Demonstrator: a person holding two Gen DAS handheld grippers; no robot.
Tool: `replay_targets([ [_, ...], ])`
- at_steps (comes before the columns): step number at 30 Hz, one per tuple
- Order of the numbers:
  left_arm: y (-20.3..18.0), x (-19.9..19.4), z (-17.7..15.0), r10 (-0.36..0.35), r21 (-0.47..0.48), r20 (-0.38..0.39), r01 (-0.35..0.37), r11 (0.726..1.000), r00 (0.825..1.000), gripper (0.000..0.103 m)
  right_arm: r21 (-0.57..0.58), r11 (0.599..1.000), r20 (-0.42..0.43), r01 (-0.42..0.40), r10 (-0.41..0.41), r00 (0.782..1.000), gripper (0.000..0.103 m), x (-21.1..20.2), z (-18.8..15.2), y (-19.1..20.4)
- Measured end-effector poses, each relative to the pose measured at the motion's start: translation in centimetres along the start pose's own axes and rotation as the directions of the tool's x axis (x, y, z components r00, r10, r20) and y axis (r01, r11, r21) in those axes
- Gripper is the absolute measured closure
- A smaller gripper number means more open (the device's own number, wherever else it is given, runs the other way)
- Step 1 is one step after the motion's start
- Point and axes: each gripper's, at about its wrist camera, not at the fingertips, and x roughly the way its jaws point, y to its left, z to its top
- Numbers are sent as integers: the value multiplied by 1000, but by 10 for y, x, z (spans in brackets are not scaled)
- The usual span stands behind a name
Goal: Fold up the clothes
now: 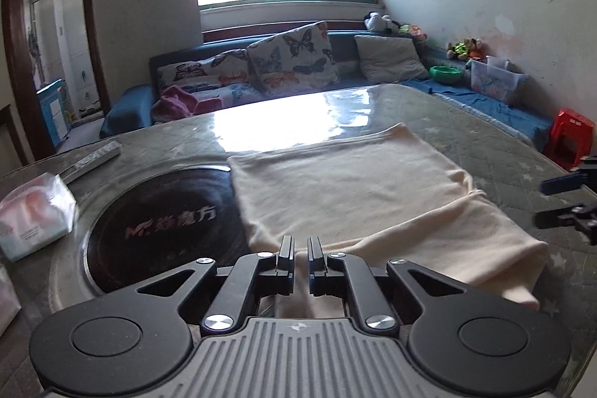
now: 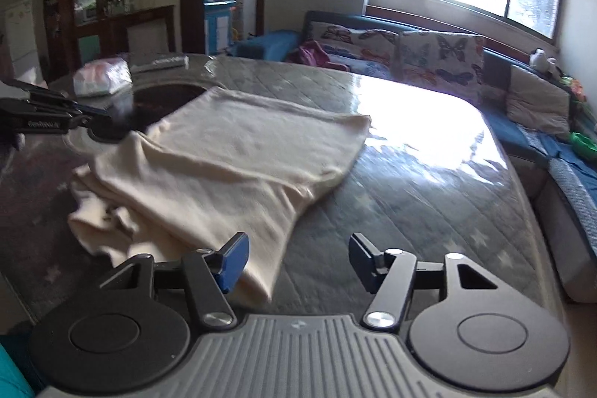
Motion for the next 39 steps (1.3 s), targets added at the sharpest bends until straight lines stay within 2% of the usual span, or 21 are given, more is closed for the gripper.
replay_targets([
  [6, -11, 26, 3, -53, 14, -25, 53, 998, 998, 94, 10, 995, 3, -99, 99, 995, 66, 41, 24, 10],
  [12, 0, 38, -6, -34, 21, -34, 34, 999, 999, 95, 25, 995, -43, -97, 98, 994, 74, 72, 20, 7],
  [17, -6, 23, -5, -61, 59, 2, 60, 996, 998, 94, 10, 996, -23, -88, 88, 996, 74, 63, 24, 9],
  [19, -9, 21, -7, -72, 85, 1, 72, 994, 997, 92, 1, 996, -11, -91, 91, 996, 74, 59, 26, 11],
  [23, -12, 27, -18, -46, 126, -32, 50, 991, 998, 86, -43, 997, -35, -71, 70, 997, 71, 62, 20, 19],
  [26, -16, 18, -21, -42, 161, -17, 44, 986, 999, 71, -94, 994, -26, -52, 50, 998, 67, 53, 16, 27],
  [27, -18, 15, -22, -39, 169, -12, 40, 985, 999, 70, -101, 993, -16, -56, 55, 998, 67, 48, 15, 29],
  [30, -21, 10, -30, -50, 193, -15, 52, 980, 999, 70, -113, 991, -2, -75, 76, 997, 66, 35, 10, 36],
  [35, -27, 0, -36, -43, 244, -9, 44, 969, 999, 68, -141, 988, -32, -69, 65, 997, 66, 36, -3, 45],
  [39, -29, -17, -40, -57, 285, 6, 53, 957, 998, 66, -147, 987, 8, -60, 62, 998, 66, 23, -1, 50],
])
